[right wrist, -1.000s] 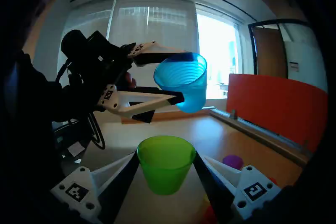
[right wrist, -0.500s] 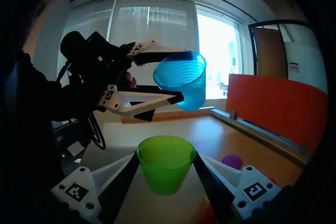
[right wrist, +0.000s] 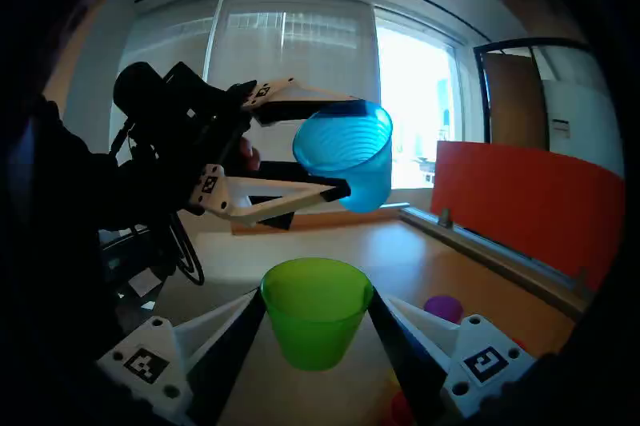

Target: Pour water

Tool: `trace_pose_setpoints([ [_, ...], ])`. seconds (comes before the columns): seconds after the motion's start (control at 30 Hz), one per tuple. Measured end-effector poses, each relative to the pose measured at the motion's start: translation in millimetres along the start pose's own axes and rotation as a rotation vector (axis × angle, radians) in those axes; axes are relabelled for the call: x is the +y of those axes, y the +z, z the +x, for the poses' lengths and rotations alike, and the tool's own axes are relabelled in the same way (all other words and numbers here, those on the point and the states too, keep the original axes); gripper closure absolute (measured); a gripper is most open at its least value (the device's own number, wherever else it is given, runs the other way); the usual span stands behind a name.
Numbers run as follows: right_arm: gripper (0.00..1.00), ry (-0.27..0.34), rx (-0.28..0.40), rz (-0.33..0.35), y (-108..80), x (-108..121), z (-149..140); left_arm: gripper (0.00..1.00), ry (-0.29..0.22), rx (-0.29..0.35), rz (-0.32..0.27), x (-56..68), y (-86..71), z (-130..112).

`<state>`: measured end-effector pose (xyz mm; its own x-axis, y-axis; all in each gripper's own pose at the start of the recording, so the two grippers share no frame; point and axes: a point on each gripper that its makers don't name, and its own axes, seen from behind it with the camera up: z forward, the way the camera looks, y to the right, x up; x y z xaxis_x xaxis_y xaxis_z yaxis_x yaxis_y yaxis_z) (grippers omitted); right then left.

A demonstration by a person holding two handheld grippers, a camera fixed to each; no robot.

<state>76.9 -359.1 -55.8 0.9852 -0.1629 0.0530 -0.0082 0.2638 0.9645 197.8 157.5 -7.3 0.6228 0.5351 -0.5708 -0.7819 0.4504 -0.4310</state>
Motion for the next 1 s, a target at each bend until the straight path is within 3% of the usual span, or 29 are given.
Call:
trace_pose_setpoints([
  [1.0, 0.07, -0.003, 0.003, -0.001, 1.4, 0.8, -0.4, 0.13, 0.066, -0.018, 0.002, 1.4, -0.6, -4.7],
])
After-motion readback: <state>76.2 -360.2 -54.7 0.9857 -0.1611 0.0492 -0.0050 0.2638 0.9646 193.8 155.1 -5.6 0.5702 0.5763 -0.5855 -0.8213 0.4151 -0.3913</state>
